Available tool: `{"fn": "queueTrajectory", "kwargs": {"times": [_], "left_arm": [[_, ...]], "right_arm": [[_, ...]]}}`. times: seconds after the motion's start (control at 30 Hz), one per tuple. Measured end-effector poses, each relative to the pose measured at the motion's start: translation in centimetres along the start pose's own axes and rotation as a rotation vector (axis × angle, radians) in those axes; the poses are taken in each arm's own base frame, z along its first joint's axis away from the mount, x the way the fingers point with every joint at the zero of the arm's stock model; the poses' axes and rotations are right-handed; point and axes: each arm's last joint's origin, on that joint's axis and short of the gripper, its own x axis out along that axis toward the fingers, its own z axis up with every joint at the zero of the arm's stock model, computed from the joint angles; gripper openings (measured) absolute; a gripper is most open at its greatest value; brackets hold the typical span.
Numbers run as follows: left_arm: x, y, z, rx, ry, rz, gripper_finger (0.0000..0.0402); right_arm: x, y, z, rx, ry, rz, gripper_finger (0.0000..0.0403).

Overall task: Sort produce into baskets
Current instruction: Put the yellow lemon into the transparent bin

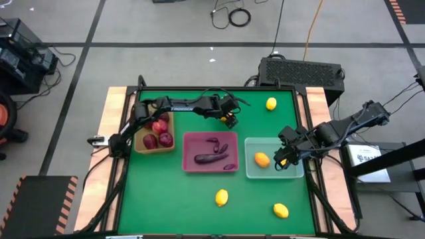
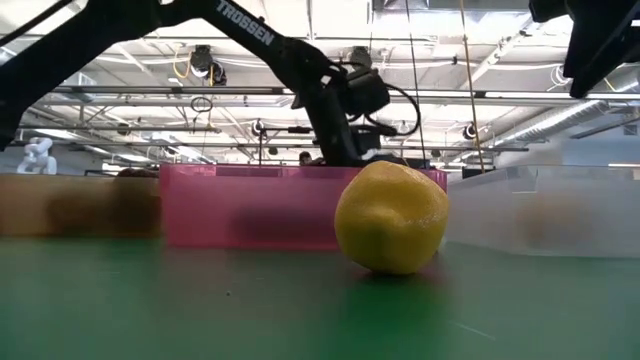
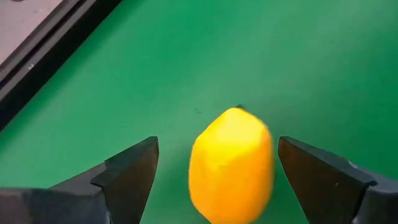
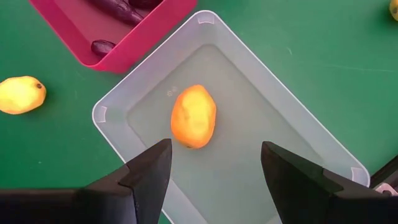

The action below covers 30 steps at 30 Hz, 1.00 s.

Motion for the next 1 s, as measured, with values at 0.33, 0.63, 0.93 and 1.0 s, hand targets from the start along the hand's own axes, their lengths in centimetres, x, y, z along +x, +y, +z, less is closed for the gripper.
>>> {"fn": "queueTrajectory", "kwargs": {"times": [0.33,0.63,0.93,1.0], "left_arm": [[1.0,0.1,-0.4,0.047,0.022,-0.02,0.0338],[1.0,0.3,-0.9,0.05,0.102,-0.078,0.0288],[0.9,0.3,-1.2,-0.006,0.141,-0.115,0.0211],[0.8,0.2,-1.1,-0.022,0.146,-0.138,0.0206]], "right_arm": [[0.0,0.1,0.0,0.002,0.021,0.015,0.0238],[0.0,0.2,0.0,0.006,0.019,0.029,0.0238],[0.0,0.2,0.0,0.005,0.019,0.03,0.0238],[0.0,0.2,0.0,0.005,0.019,0.03,0.0238]]}}
